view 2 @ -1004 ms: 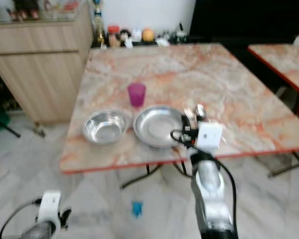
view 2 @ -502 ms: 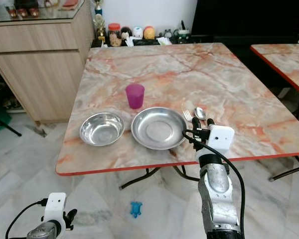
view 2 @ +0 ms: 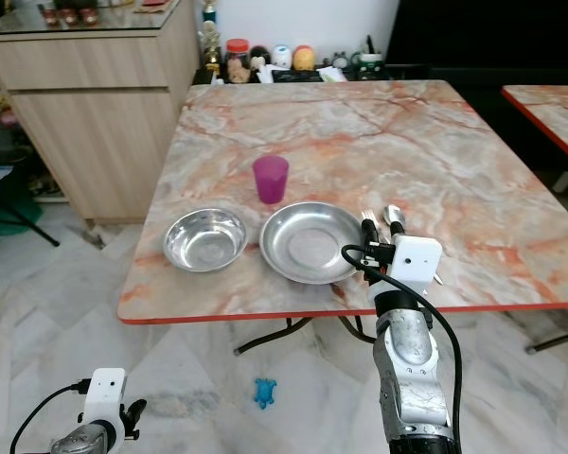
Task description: Setting the table
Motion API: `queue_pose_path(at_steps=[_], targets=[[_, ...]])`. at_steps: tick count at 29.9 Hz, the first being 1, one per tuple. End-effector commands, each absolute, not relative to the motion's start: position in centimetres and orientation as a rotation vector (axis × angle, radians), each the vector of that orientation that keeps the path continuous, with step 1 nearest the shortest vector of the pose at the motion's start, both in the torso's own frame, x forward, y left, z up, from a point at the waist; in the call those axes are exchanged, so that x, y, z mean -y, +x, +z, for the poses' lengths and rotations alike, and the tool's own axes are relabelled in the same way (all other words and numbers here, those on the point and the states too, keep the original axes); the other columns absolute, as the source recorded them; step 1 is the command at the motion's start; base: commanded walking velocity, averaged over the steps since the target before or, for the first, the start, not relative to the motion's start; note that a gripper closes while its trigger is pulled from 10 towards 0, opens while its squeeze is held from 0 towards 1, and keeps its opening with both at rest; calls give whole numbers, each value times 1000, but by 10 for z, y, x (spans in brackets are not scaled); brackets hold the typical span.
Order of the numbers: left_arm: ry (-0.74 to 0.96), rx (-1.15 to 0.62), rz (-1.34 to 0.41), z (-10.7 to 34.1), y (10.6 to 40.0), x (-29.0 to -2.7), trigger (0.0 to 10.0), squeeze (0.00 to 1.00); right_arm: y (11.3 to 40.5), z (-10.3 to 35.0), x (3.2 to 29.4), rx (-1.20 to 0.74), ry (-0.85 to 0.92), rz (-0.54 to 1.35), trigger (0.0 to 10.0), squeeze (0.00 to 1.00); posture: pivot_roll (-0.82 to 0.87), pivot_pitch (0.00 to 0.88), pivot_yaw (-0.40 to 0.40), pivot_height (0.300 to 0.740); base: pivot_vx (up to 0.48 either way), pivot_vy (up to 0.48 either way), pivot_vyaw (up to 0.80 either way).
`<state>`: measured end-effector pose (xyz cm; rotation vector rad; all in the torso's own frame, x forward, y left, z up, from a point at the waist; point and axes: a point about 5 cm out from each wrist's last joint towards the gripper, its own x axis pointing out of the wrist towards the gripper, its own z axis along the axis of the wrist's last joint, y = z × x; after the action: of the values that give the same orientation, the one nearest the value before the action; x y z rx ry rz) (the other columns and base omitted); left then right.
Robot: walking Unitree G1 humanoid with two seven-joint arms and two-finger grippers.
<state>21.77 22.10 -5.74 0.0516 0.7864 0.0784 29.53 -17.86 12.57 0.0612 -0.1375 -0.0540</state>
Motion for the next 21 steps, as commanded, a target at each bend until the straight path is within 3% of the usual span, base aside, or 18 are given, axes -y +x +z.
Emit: queue_pose_path(at_steps=[1, 8, 13, 21], targets=[[54, -790, 78, -58, 217, -221, 10000, 0, 294, 130, 181, 156, 69, -62, 10000, 0, -20, 29, -8, 740, 0, 0, 0], [54, -788, 77, -58, 218, -221, 10000, 0, 293, 130, 178, 161, 53, -43, 10000, 0, -23, 31, -7, 740, 262, 0, 0], [53, -788, 77, -58, 218, -220, 10000, 0, 293, 131, 177, 167, 51, -43, 10000, 0, -21, 32, -8, 740, 315, 0, 791], [52, -783, 78, -57, 218, -220, 10000, 0, 293, 130, 177, 164, 75, -46, 10000, 0, -19, 35, -10, 740, 192, 0, 0]])
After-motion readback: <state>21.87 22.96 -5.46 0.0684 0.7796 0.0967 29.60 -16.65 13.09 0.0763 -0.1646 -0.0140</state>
